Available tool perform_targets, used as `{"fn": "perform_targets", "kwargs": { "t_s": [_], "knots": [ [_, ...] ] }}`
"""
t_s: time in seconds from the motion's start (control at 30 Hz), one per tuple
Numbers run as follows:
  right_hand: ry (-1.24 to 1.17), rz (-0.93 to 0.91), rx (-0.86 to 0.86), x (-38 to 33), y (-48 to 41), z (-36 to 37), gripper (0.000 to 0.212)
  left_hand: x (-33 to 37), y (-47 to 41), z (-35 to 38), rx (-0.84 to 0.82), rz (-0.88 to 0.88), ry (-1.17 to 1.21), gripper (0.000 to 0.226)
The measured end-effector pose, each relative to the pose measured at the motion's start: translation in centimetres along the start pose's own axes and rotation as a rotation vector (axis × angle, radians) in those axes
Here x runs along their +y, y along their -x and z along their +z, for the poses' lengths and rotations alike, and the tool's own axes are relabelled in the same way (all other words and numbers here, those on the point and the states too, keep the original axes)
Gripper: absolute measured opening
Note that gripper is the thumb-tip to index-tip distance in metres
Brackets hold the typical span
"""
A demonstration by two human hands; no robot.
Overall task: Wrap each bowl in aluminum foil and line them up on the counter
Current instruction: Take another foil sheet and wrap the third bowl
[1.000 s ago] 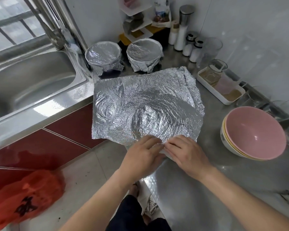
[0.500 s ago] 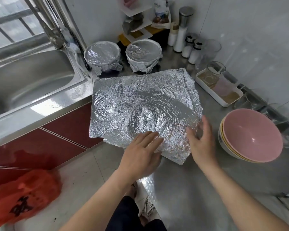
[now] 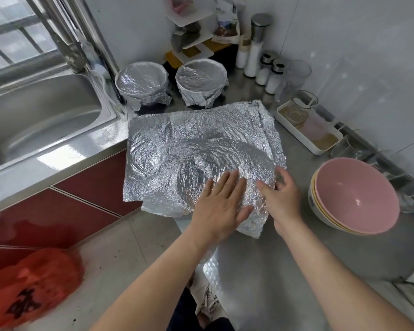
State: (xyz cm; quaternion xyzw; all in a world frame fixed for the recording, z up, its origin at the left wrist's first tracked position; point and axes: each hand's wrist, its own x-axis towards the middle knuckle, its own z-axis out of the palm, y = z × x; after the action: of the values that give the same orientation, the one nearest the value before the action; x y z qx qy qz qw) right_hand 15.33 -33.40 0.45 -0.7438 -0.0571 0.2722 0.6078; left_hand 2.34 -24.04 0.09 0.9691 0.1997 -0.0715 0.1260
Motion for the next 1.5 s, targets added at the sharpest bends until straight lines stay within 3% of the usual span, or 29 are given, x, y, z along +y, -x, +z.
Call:
{"fn": "perform_targets", "kwargs": {
  "t_s": [0.2,0.5,0.87,1.03,1.1,1.2,1.27,1.33,1.4,1.5],
  "knots": [
    [-0.078,0.102,-0.017,-0.3,-0.4,0.4,0.06,0.2,-0.2,-0.2,-0.031,-0.006,0.004,0.075],
    [-0.302,0.249,-0.038,0.3,-0.5,0.0,0.028,-0.3,0.6,-0.4,-0.002,-0.026,-0.033,0.076],
    [-0.303,0.31,0.005,1.0,-1.5,-0.3,0.051,-2.9,3.6,-0.6,0.007,-0.115,-0.01,0.075],
    [-0.165,0.24,0.065,0.7,-0.9,0.2,0.046,-3.4,4.1,-0.7,0.11,-0.048,0.056,0.066],
    [-0.142,0.216,0.041,0.3,-0.7,0.0,0.052,-3.8,4.6,-0.8,0.282,-0.115,0.191,0.058],
    [-0.117,0.184,-0.059,-0.3,-0.8,-0.6,0.055,-5.5,4.8,-1.7,0.515,-0.478,0.484,0.062],
    [-0.12,0.196,-0.115,-0.4,-0.9,-0.8,0.057,-7.5,4.6,-2.5,0.518,-0.738,0.767,0.072],
    [-0.121,0.234,-0.123,-0.4,-1.0,-0.9,0.069,-9.1,4.5,-3.1,0.438,-0.889,1.089,0.075],
    [-0.176,0.261,-0.127,-0.3,-1.0,-1.0,0.075,-9.8,4.6,-3.3,0.369,-0.914,1.241,0.066],
    [-0.224,0.281,-0.129,-0.4,-1.0,-1.1,0.066,-10.2,4.9,-3.0,0.438,-0.916,1.304,0.051]
  ]
}}
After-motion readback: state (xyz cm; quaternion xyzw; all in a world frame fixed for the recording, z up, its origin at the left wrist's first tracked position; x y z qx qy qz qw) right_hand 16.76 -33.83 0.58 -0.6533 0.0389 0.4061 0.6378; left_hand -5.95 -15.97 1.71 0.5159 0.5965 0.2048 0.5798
